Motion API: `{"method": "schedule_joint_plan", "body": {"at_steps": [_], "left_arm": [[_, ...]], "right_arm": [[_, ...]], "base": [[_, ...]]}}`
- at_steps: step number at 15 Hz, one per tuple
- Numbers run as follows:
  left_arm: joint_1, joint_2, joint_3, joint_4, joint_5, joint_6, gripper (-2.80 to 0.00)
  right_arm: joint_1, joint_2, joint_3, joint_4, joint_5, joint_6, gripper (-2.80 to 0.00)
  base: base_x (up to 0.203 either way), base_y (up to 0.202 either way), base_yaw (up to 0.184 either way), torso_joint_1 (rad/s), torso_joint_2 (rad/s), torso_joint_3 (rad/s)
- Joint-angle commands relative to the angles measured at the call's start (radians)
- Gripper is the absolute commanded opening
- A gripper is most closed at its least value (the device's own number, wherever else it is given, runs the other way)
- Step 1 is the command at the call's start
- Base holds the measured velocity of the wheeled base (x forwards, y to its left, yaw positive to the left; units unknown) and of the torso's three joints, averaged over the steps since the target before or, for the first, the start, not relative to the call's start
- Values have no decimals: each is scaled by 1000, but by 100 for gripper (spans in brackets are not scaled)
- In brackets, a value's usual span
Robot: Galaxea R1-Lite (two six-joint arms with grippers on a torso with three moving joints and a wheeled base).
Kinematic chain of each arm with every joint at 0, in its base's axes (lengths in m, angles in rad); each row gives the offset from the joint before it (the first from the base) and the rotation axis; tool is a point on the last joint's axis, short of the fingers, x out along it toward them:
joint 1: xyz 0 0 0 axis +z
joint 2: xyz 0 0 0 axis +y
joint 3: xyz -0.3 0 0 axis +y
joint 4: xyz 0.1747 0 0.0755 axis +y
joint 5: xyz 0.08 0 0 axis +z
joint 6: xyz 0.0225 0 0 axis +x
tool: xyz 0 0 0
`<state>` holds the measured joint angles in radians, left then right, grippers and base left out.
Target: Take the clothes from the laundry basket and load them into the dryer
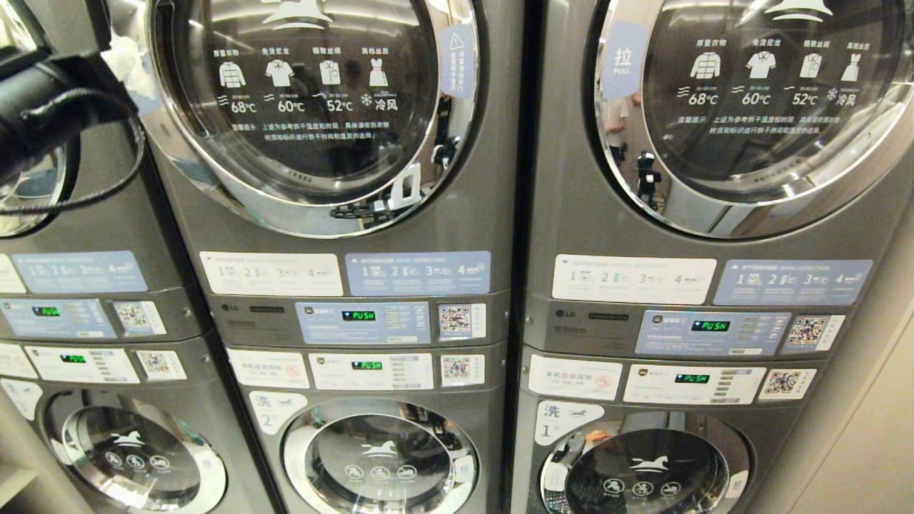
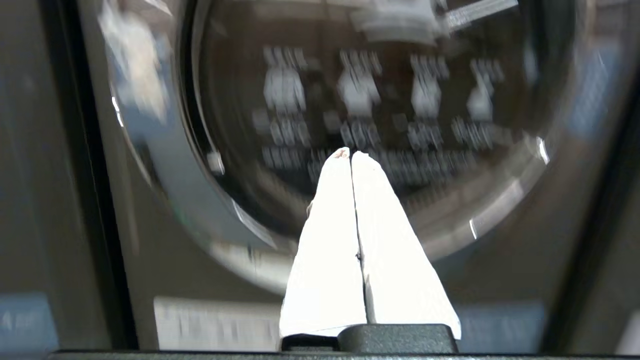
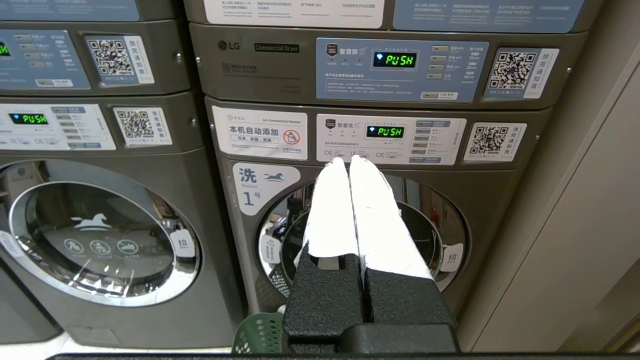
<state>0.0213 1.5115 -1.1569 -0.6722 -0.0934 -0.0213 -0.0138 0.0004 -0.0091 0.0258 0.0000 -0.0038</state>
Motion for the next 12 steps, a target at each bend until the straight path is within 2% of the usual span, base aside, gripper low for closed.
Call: {"method": "schedule_joint_plan", "body": {"at_steps": [1,5,7,9,12], "left_arm": [[-4,-186,194,-4,-3,6,-280],[-8,-456,621,2,-12,24,-280],[-7,-611,828,4,-36,27,-280],[-8,-745,991,13,-65,30,-280],[-9,-923,1128,91,-82,39,-280]], "right_arm": [[0,0,0,0,0,-1,-280],[0,0,0,0,0,-1,-280],[0,0,0,0,0,-1,-280],[0,0,0,0,0,-1,-280],[0,0,0,0,0,-1,-280]], "base": [[0,0,0,0,0,0],[0,0,0,0,0,0],[0,0,0,0,0,0],[0,0,0,0,0,0],[0,0,0,0,0,0]]}}
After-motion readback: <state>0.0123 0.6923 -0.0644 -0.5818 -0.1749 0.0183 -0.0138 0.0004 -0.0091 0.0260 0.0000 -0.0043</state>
